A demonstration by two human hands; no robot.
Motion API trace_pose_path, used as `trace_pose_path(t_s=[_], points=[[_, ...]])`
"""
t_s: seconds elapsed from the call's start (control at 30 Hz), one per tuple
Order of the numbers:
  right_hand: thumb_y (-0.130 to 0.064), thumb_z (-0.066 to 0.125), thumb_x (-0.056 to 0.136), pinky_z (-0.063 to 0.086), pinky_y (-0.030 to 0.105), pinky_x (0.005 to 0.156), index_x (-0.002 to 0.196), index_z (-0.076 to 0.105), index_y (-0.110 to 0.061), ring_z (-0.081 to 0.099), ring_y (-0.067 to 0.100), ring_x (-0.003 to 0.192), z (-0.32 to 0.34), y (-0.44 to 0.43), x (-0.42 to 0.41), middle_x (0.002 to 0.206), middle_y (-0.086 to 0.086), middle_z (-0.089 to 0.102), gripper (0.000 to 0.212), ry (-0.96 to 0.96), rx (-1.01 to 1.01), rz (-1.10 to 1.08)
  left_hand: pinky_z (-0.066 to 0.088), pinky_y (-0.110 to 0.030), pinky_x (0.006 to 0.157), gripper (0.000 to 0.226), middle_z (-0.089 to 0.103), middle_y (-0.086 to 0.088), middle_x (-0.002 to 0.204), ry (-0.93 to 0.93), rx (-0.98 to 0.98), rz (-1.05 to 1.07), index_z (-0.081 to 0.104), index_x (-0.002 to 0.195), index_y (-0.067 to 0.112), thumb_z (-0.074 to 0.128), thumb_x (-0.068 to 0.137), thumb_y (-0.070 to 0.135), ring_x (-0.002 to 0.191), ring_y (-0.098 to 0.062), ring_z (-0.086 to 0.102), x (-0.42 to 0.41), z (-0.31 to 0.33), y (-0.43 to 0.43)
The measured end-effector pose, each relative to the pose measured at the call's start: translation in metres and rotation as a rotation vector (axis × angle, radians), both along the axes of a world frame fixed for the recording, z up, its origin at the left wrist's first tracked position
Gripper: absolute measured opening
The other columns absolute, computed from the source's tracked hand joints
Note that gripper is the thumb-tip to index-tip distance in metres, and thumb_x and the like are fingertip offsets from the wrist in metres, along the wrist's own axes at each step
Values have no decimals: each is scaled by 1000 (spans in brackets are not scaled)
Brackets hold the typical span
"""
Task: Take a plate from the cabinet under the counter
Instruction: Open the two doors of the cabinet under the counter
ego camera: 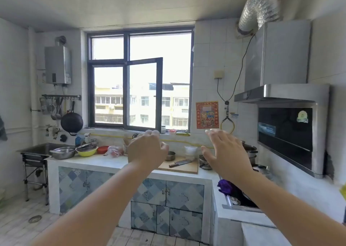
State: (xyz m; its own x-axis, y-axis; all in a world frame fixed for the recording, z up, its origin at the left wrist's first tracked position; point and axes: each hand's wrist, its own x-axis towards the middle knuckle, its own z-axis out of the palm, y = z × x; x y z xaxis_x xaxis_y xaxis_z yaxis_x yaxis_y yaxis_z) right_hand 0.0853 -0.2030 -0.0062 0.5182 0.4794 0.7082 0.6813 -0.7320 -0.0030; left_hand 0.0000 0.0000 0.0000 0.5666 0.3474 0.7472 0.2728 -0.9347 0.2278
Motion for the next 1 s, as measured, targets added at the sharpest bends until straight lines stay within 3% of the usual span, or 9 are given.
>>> trace_pose_path(t_s=[0.27, 0.43, 0.83, 1.0], points=[[-49, 39, 90, 29, 35, 109, 142, 28, -17, 35, 19, 135, -1, 19, 95, 146, 1, 41, 62, 14, 32, 86, 38, -30, 66, 39, 62, -2, 113, 31, 44, 83, 56, 113, 17, 44, 81, 35, 94, -22, 58, 74, -2, 21], [-51, 38, 90, 30, 34, 108, 142, 29, -18, 37, 17, 134, 10, 25, 157, 145, 0, 42, 62, 25, 36, 104, 33, -30, 71, 39, 62, -1, 116, 18, 30, 145, 56, 114, 17, 45, 81, 34, 101, -20, 56, 122, 7, 31], [-51, 39, 89, 27, 35, 110, 139, 34, -16, 39, 20, 132, 3, 42, 245, 143, 2, 45, 61, 23, 22, 110, 34, -29, 69, 39, 63, -2, 113, 2, 17, 169, 56, 113, 16, 46, 80, 34, 98, -20, 57, 211, -1, 46], [-50, 40, 89, 28, 33, 109, 140, 33, -16, 38, 18, 132, 2, 60, 276, 143, 1, 45, 61, 45, 43, 117, 43, -31, 72, 43, 63, -5, 116, 6, 19, 137, 55, 116, 14, 46, 81, 36, 100, -23, 58, 251, -5, 62]])
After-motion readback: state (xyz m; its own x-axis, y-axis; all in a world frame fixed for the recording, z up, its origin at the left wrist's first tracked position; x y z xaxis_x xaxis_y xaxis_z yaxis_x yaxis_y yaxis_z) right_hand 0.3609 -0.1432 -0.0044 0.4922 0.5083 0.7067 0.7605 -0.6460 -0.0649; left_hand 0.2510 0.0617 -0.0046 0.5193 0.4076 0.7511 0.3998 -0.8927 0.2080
